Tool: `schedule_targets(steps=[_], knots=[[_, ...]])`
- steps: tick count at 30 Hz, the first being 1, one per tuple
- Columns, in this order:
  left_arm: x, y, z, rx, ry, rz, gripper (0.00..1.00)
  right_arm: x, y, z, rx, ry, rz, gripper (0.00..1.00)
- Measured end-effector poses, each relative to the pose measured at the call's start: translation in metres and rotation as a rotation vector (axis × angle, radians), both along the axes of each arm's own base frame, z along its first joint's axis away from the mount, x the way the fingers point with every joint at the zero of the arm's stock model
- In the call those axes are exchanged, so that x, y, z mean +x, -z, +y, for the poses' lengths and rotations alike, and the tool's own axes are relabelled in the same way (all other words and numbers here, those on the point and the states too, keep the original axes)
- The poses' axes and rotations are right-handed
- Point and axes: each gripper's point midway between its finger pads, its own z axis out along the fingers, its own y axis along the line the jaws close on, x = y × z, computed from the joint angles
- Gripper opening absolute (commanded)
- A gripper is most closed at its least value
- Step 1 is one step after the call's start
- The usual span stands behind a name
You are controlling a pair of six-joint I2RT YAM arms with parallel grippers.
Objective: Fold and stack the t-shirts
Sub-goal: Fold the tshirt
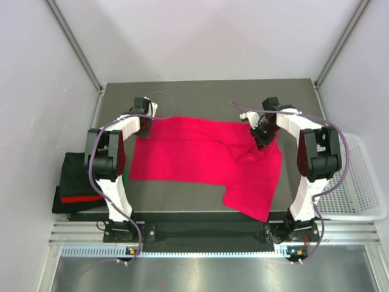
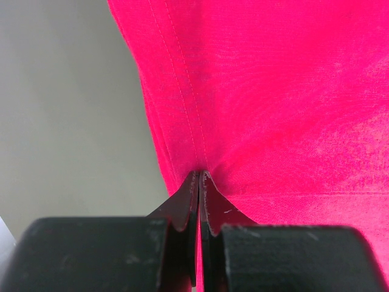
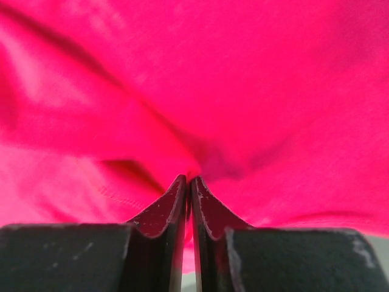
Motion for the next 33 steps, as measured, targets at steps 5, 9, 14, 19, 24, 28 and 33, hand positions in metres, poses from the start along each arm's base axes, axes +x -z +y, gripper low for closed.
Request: schedule_targets(steps=[5,9,14,19,24,28,33], knots=[[0.0,0.0,0.0,0.0,0.0,0.0,0.0,-0.03,-0.03,0.005,0.037,-0.028,-0.008,0.13],[0.0,0.0,0.0,0.0,0.0,0.0,0.0,-0.07,-0.07,0.023,0.089,-0.113,-0.034,0.24],[0.0,0.0,0.0,-0.001,0.001,0.0,0.0,-0.108,-0.098,0.048,0.143,-0.221,-0.061,0.31],[0.0,0.0,0.0,-0.001,0.001,0.001,0.0,-0.087,-0.087,0.032,0.078,-0.158,-0.11,0.34],[0.0,0.0,0.0,-0.001,0.001,0.001,0.0,-0.052,-0.053,0.015,0.013,-0.09,-0.071,0.34],[0.0,0.0,0.0,-0.001,0.001,0.001,0.0,-0.02,-0.025,0.009,-0.011,-0.056,-0.036,0.34],[0.0,0.0,0.0,0.0,0.002,0.0,0.0,0.001,-0.011,0.008,-0.02,-0.049,-0.027,0.34]])
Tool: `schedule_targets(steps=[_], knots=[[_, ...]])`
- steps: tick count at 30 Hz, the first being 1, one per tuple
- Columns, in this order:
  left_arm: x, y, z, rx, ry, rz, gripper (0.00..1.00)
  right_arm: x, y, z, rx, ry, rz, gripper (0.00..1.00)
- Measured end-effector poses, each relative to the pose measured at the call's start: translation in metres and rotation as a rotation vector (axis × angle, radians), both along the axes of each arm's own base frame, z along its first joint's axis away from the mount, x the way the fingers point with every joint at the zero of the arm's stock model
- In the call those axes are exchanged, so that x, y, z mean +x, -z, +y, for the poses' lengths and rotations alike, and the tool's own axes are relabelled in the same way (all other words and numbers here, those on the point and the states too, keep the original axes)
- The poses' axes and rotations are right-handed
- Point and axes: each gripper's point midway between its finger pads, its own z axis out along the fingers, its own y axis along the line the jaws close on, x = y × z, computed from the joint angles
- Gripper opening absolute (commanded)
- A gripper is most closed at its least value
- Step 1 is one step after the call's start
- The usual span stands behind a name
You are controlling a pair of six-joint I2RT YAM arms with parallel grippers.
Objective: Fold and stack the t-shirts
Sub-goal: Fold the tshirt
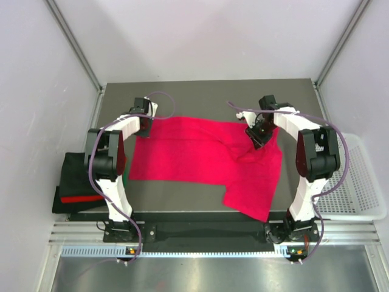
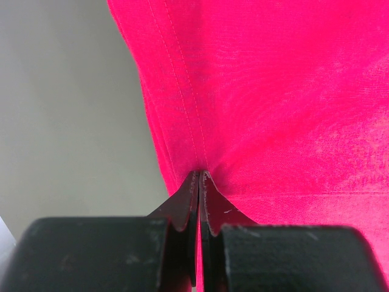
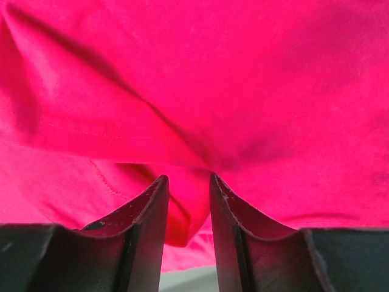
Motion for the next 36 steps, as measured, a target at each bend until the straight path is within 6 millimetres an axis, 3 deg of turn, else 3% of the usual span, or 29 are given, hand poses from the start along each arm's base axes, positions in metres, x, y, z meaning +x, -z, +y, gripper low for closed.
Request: schedule_targets(steps=[18,21,22,23,27,31,36], knots=[[0.0,0.001,0.0,0.0,0.001,0.0,0.0,0.009,0.007,-0.007,-0.024,-0.013,-0.009,0.34],[0.0,0.0,0.0,0.0,0.001,0.0,0.0,0.011,0.013,-0.009,-0.029,-0.01,0.009,0.26],[0.0,0.0,0.0,0.001,0.002,0.0,0.0,0.012,0.014,-0.009,-0.028,-0.009,0.011,0.11],[0.0,0.0,0.0,0.0,0.002,0.0,0.0,0.013,0.014,-0.009,-0.028,-0.014,0.01,0.05],[0.0,0.001,0.0,0.0,0.003,0.0,0.01,0.011,0.014,-0.008,-0.019,-0.017,0.018,0.0],[0.0,0.001,0.0,0.0,0.004,0.001,0.01,0.001,0.0,-0.007,0.0,-0.022,0.004,0.01],[0.0,0.001,0.0,0.0,0.006,0.001,0.01,-0.035,-0.05,0.006,0.064,-0.067,-0.067,0.04]])
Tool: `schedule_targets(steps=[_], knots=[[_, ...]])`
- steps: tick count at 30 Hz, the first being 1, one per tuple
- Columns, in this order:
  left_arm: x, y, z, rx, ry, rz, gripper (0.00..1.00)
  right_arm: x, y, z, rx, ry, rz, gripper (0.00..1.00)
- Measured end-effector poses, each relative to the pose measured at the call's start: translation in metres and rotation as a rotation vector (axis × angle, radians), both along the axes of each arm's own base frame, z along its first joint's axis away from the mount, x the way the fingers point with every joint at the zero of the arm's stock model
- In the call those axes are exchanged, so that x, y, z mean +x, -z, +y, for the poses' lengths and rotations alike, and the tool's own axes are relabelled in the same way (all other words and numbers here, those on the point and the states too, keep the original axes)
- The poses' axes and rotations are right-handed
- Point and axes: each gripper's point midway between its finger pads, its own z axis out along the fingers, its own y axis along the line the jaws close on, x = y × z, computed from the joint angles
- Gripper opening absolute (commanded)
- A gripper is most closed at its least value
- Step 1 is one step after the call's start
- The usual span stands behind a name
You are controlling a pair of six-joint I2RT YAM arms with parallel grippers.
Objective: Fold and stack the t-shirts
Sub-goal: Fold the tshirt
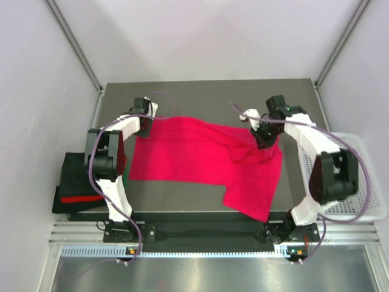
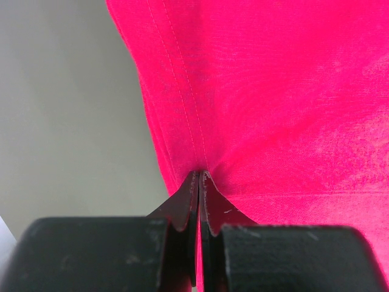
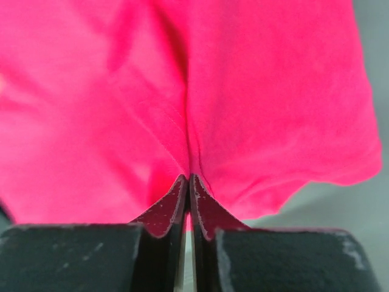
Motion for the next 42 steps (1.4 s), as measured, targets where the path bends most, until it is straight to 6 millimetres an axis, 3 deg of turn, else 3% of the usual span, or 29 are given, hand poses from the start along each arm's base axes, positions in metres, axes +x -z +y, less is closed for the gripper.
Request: schedule_targets(steps=[1,3,7,10,14,20,24,30,37,42], knots=[[0.0,0.0,0.0,0.0,0.001,0.0,0.0,-0.009,-0.009,0.005,0.015,-0.018,-0.011,0.16],[0.0,0.0,0.0,-0.001,0.003,0.0,0.01,-0.033,-0.018,0.018,0.04,-0.065,-0.005,0.25],[0.0,0.0,-0.001,-0.006,0.006,0.001,0.01,-0.081,0.0,0.033,0.035,-0.153,0.095,0.28],[0.0,0.0,-0.002,-0.008,0.007,0.0,0.01,-0.089,0.01,0.027,0.012,-0.143,0.139,0.28],[0.0,-0.001,-0.001,-0.011,0.006,0.0,0.01,-0.065,0.008,0.013,0.0,-0.071,0.103,0.28],[0.0,-0.001,0.0,-0.005,0.003,-0.001,0.01,0.018,-0.007,-0.03,-0.044,0.134,-0.071,0.34],[0.0,-0.002,0.004,0.017,-0.009,-0.002,0.04,0.055,-0.005,-0.047,-0.084,0.196,-0.102,0.35],[-0.001,-0.002,0.012,0.048,-0.032,-0.002,0.06,0.063,0.02,-0.052,-0.117,0.234,-0.048,0.35],[-0.001,-0.003,0.022,0.063,-0.058,-0.002,0.11,0.075,0.029,-0.068,-0.193,0.314,-0.059,0.35],[0.001,-0.002,0.04,0.063,-0.107,0.007,0.19,0.084,0.038,-0.077,-0.221,0.348,-0.055,0.36]])
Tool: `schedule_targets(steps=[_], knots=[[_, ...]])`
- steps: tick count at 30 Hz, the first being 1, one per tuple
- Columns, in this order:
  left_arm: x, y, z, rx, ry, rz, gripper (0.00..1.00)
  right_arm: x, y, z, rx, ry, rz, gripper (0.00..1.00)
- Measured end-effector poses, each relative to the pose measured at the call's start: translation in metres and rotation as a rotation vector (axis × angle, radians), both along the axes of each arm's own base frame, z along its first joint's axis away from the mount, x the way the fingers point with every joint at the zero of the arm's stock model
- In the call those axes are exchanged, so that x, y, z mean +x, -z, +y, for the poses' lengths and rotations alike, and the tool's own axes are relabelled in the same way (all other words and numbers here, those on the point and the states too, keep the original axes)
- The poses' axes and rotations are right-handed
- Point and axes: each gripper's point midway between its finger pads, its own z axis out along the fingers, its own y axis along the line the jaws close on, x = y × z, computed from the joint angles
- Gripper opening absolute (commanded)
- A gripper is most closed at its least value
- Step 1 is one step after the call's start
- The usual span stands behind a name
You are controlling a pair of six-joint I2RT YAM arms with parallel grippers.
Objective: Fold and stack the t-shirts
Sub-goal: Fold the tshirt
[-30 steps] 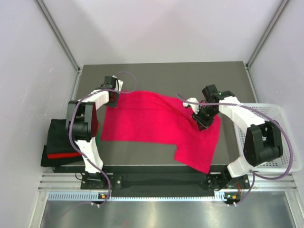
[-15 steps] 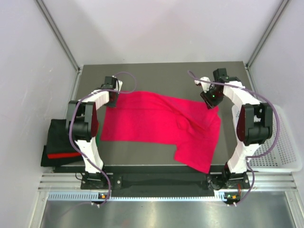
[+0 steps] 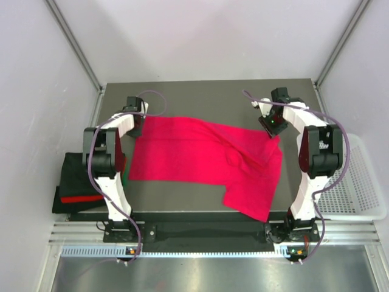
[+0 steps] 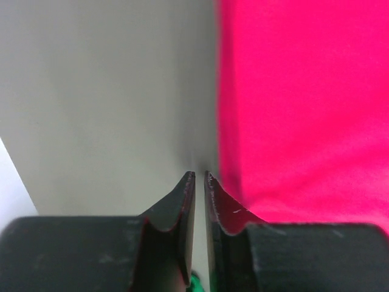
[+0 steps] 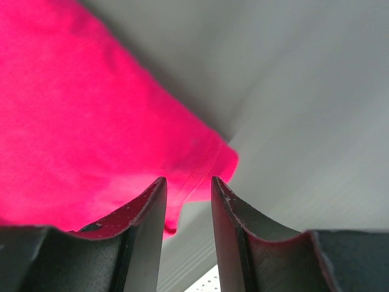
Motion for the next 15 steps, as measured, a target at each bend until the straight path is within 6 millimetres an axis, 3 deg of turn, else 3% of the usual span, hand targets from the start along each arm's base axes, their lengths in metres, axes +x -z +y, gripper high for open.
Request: schedule_targets(steps=[7,12,15], knots=[[0.011,-0.004,0.033,-0.05,-0.09,0.002,0.25,0.015,0.015,-0.012,-0.036,0.044,0.019,0.38],[0.029,-0.008,0.038,-0.177,-0.124,0.002,0.34,0.025,0.023,-0.019,-0.042,0.073,0.025,0.39],[0.048,-0.006,0.032,-0.323,-0.122,0.006,0.35,0.031,0.026,-0.02,-0.022,0.088,0.036,0.24]])
